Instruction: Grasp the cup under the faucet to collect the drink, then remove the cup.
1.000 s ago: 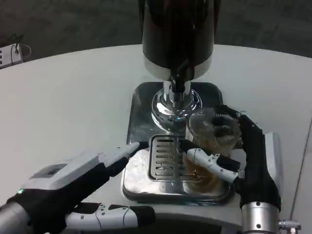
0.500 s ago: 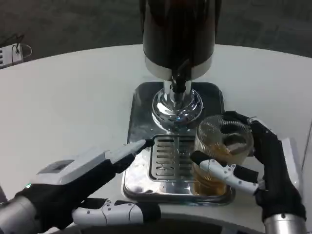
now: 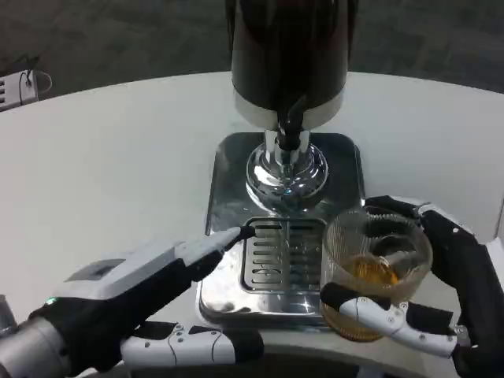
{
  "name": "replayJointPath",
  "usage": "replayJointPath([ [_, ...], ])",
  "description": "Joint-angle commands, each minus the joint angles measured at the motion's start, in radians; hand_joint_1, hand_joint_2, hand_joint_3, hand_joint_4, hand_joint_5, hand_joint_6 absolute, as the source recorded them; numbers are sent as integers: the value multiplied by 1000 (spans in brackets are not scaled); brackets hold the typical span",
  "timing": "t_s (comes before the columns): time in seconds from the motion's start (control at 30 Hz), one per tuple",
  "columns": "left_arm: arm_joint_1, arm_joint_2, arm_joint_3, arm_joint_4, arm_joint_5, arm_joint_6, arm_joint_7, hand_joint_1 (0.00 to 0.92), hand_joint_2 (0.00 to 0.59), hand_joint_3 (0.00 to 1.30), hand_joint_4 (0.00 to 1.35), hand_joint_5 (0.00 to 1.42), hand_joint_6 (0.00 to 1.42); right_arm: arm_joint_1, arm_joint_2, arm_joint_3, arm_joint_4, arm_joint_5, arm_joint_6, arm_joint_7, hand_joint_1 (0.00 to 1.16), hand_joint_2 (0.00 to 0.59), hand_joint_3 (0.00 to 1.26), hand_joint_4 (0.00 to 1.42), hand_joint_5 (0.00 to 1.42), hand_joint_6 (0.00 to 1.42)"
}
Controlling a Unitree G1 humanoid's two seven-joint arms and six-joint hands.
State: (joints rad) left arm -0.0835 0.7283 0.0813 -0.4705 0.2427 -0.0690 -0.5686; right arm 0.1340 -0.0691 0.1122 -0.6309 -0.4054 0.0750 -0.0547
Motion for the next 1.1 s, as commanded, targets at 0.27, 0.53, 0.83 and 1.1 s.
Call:
replayJointPath([
  [0.27, 103, 4, 35, -113, -8, 5, -8, 0, 65, 0, 0, 0, 3, 116, -36, 21, -165, 14, -13, 93, 1002, 219, 932, 1178, 1414, 1424],
  [0.53, 184, 6, 68, -194, -25, 23, -27, 0, 65, 0, 0, 0, 0, 178, -63, 1, -230, 45, -20, 140, 1004, 219, 932, 1179, 1414, 1424],
  [0.83, 238, 5, 91, -258, -45, 42, -35, 0, 65, 0, 0, 0, 0, 222, -85, -6, -277, 65, -27, 172, 1005, 219, 932, 1179, 1414, 1424],
  [1.1, 267, 2, 115, -279, -53, 48, -36, 0, 65, 0, 0, 0, 0, 261, -101, -3, -299, 77, -38, 187, 999, 218, 936, 1179, 1414, 1424],
])
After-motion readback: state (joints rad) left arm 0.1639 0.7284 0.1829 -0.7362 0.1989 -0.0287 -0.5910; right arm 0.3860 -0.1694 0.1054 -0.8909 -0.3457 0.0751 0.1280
